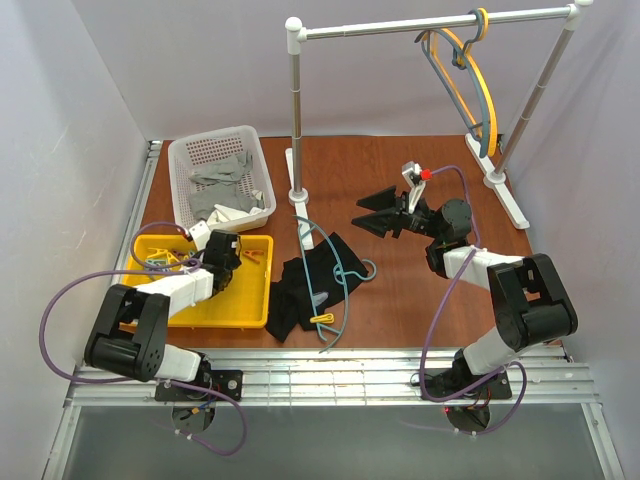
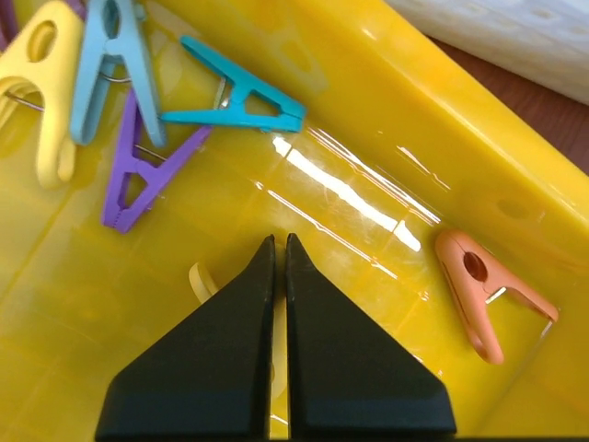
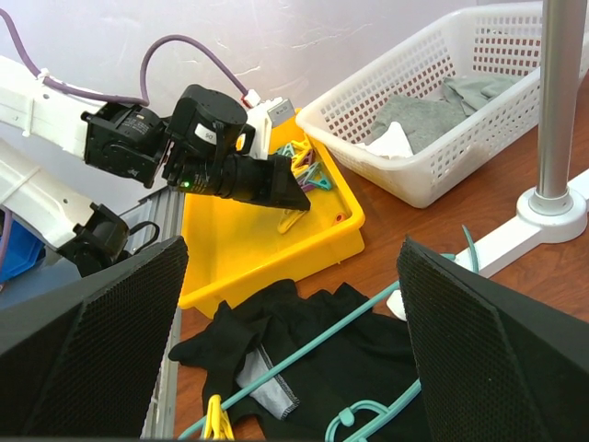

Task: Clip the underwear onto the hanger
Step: Pick up the clamp from the bin.

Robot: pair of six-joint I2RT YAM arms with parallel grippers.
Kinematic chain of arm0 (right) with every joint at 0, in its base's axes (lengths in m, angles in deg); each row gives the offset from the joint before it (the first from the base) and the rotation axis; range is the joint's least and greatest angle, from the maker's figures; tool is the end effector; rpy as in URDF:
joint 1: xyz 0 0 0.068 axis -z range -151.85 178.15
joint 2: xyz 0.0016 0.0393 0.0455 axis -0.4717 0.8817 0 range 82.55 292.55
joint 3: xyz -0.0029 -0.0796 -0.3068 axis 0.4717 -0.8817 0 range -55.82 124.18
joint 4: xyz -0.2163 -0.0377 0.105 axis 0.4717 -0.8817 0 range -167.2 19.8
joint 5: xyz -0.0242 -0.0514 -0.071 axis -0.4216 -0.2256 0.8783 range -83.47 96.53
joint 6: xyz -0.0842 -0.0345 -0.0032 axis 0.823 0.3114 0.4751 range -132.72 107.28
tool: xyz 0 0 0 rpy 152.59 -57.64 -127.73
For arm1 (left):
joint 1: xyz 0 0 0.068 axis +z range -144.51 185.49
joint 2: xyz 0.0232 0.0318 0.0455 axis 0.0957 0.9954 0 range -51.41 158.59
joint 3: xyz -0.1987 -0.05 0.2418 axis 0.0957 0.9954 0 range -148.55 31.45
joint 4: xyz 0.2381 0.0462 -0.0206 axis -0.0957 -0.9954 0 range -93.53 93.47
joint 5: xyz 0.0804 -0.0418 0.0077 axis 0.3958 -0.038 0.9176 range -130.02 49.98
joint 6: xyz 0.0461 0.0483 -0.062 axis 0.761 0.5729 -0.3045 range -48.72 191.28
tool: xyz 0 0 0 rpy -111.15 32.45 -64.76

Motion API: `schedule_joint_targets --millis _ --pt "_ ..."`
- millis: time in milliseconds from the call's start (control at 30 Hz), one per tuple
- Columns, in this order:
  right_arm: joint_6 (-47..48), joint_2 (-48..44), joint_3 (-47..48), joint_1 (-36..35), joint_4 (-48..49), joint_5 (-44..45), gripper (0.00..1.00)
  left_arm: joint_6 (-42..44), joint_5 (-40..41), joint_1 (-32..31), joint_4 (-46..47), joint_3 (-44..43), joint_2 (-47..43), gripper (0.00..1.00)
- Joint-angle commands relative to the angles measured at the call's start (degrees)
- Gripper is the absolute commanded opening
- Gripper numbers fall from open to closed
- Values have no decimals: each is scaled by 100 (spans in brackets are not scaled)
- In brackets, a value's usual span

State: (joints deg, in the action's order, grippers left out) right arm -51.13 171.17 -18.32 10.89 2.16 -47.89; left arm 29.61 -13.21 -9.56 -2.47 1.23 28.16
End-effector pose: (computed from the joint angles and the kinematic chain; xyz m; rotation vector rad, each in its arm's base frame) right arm 0.2802 0.1565 0.3289 -0.6658 1.3447 1.3641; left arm 0.2415 -0.0269 0.1649 -0.7244 2.2877 0.1465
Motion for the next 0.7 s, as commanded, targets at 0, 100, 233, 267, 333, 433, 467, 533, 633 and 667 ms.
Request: schedule_joint_targets --millis 0,100,233,267,333,433,467,533,633,667 --pt "-52 15 127 21 367 -87 84 158 -149 -156 39 -37 -73 0" --pt "-78 6 127 29 367 -78 83 475 -45 -498 162 -72 -187 0" --pt "-87 -55 74 29 376 -61 83 836 806 -1174 40 -274 -284 0" --pt "-96 -73 65 29 367 -43 83 940 1087 -1376 14 -335 -302 0" --pt "-96 -152 13 29 358 1 83 1064 1221 -1492 22 -406 -372 0" --pt "-52 -292 -32 29 280 71 83 1450 1528 -1685 206 -538 -433 0" --pt "-26 -380 -49 21 209 123 83 1773 1695 -1790 433 -599 -425 0" --pt "237 -485 -41 29 -236 211 82 2170 1618 -1826 793 -652 -381 0" --pt "771 -740 -67 29 -1035 519 83 3066 793 -1975 1716 -705 -276 0" --pt "896 -880 -102 29 -1266 702 83 3277 243 -2019 2206 -705 -241 0"
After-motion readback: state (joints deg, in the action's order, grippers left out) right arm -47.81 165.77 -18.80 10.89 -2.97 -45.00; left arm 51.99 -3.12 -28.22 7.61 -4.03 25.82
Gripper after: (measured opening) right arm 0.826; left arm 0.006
